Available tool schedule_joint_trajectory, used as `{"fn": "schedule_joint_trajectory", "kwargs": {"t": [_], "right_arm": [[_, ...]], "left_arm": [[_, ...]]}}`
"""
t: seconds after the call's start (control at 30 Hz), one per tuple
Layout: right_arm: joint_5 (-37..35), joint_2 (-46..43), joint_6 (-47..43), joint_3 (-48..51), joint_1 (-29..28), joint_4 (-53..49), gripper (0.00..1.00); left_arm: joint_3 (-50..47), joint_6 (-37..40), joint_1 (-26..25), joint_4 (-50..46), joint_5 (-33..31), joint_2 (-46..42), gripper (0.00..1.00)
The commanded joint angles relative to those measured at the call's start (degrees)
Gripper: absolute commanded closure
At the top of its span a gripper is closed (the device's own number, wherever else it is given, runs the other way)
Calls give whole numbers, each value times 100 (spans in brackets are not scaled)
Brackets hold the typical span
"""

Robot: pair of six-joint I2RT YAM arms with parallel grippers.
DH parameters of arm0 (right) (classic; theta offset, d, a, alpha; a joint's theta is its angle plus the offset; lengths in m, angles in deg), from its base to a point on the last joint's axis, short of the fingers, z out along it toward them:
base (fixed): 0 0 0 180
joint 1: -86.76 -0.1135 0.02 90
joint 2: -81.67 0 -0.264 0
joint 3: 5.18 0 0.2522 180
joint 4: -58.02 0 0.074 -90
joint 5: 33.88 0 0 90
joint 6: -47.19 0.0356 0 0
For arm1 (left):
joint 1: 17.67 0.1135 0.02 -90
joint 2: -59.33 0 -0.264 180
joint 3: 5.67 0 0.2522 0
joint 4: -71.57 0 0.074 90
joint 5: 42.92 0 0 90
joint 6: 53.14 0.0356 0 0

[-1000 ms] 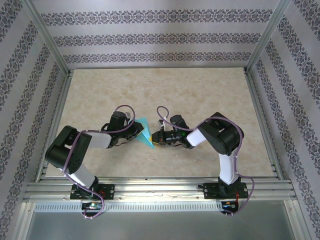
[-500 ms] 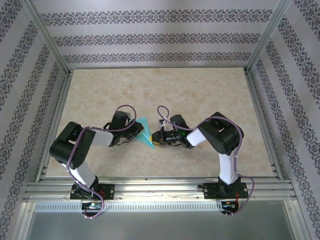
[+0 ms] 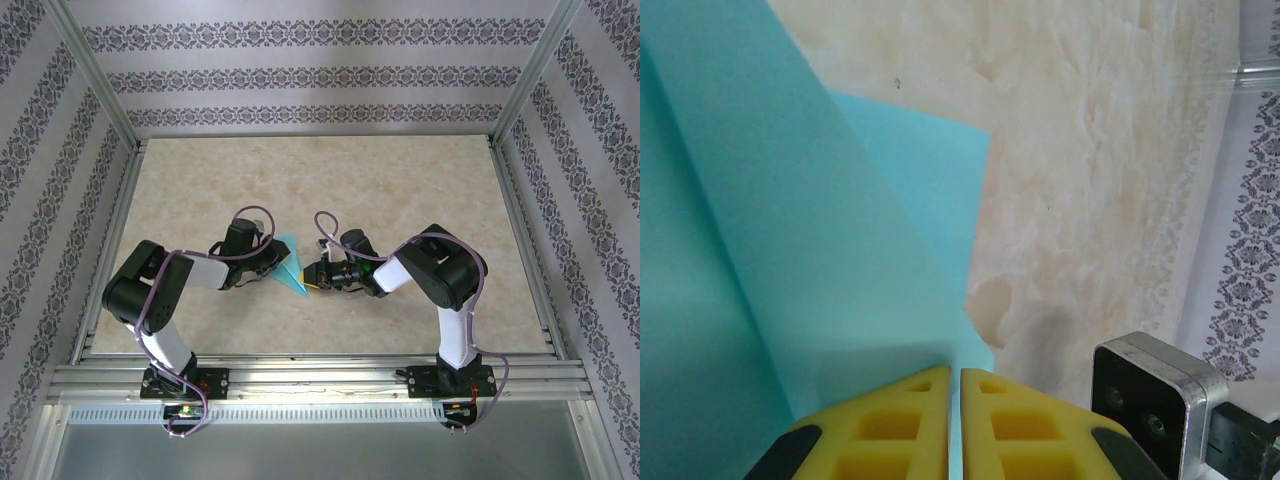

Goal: Fold a paper plane with a square sheet of paper (pick it up from the middle)
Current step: Fourth fold the wing at the center of the table.

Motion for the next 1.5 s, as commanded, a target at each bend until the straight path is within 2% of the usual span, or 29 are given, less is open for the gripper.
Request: {"fn": "schedule_joint_trajectory", "kwargs": {"t": [0.0,0.43,0.6,0.73,1.0,1.47], "right_arm": [[-272,119,-11,48,48,-139,100],[-392,75,-37,114,48,-184,100],[-608,-17,47,277,46,-123,100],[-777,-39,194,444,48,-19,100],[-948,-6,349,523,8,26,100],[-1108,-24,427,585,-4,-7,100]], "left_arm": [[127,148,84,64,203,214,88],[98,220,84,61,290,338,87],[19,249,80,296,226,45,76],[-137,333,80,240,18,-207,73],[-87,321,60,492,222,-46,74],[354,423,29,90,420,388,79]]}}
